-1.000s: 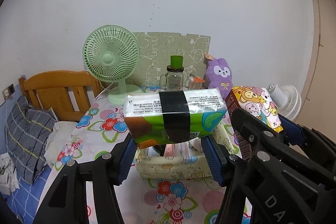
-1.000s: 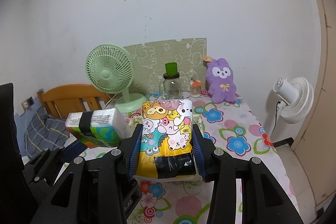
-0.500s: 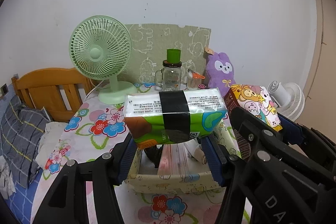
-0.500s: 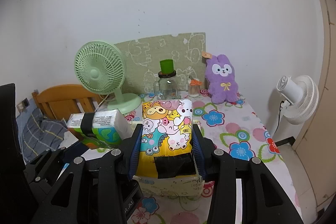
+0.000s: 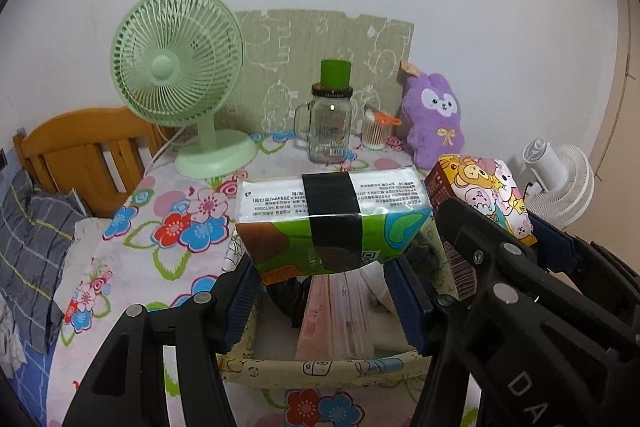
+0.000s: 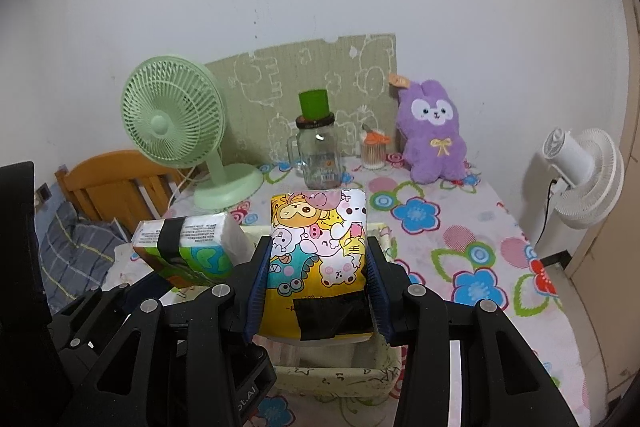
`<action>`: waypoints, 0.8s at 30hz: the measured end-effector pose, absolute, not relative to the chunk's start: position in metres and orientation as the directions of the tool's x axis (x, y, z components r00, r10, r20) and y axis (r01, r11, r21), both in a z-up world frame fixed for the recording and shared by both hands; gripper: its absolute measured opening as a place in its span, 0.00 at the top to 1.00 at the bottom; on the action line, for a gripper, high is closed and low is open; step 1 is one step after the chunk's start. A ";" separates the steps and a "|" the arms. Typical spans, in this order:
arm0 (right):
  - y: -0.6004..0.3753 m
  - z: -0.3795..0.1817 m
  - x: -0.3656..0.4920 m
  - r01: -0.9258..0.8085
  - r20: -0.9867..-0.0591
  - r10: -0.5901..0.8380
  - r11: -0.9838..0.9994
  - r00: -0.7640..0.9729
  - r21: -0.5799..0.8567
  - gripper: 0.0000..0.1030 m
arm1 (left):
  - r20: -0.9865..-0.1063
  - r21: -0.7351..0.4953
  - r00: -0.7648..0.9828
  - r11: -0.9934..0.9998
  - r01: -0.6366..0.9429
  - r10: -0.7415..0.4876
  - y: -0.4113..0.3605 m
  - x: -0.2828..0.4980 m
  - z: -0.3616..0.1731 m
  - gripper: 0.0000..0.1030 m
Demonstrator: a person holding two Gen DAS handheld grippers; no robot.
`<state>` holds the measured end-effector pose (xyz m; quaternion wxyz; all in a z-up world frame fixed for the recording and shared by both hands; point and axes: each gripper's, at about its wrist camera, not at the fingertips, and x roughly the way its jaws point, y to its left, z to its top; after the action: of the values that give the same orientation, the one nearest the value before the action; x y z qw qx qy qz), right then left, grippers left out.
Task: Organize soft objects
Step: 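Lower into the basket and open the left gripper while the right gripper releases the packet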
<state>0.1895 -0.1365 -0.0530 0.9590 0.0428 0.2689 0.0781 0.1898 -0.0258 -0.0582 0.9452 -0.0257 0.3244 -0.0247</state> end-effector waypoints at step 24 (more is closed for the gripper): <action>-0.119 -0.083 0.217 -0.166 -0.553 0.209 0.978 0.807 0.127 0.54 | -0.684 -0.020 0.728 0.999 0.028 -0.034 -0.015 0.206 -0.082 0.14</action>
<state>0.2173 -0.1185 -0.0830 0.9497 0.0364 0.2948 0.0987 0.2060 -0.0154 -0.0816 0.9296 -0.0039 0.3682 -0.0168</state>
